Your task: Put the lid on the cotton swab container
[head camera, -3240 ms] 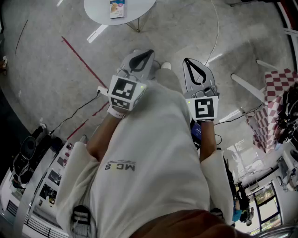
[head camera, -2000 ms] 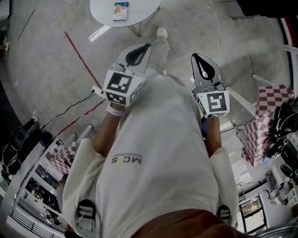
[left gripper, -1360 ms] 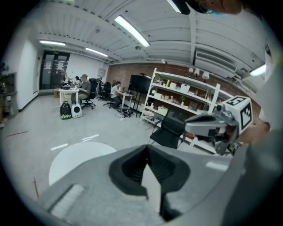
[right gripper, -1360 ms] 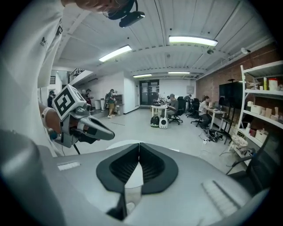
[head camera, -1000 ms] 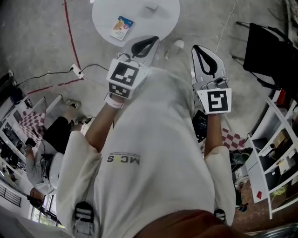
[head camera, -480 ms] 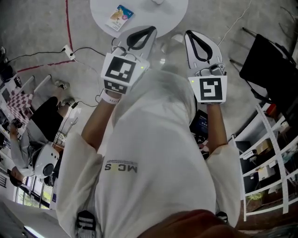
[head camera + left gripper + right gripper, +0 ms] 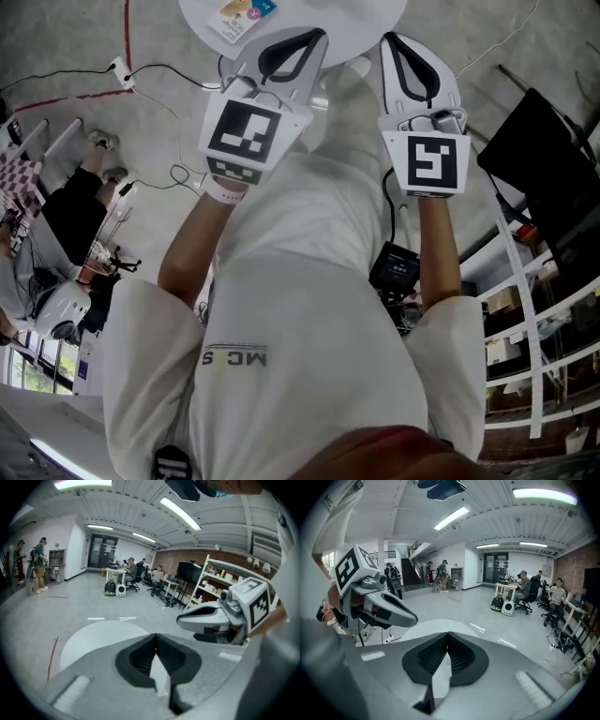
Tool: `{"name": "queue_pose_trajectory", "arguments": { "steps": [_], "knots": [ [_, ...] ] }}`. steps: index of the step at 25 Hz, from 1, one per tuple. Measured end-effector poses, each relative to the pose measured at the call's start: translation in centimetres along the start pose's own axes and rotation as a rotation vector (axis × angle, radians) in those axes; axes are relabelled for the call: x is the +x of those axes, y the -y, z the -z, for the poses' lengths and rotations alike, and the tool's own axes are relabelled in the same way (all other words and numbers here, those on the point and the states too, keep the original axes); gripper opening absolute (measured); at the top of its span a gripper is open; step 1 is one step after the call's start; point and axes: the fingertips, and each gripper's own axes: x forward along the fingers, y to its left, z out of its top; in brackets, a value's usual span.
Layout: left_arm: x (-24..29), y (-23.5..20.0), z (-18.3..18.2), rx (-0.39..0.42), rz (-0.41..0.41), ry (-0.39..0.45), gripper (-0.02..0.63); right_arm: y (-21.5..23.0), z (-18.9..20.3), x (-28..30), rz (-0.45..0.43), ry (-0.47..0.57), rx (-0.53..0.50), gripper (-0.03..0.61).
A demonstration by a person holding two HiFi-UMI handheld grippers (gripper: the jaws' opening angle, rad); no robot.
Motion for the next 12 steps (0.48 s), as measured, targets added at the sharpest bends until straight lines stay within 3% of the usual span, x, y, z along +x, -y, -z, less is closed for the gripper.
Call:
{"name": "queue_pose_trajectory", "arguments": {
  "steps": [12],
  "knots": [
    [2.7,-4.2,3.0,-0.057,-0.056,-0.002,0.000,1.2,3.0,7.1,-0.047,-0.081,-0.041,0.001]
  ]
}}
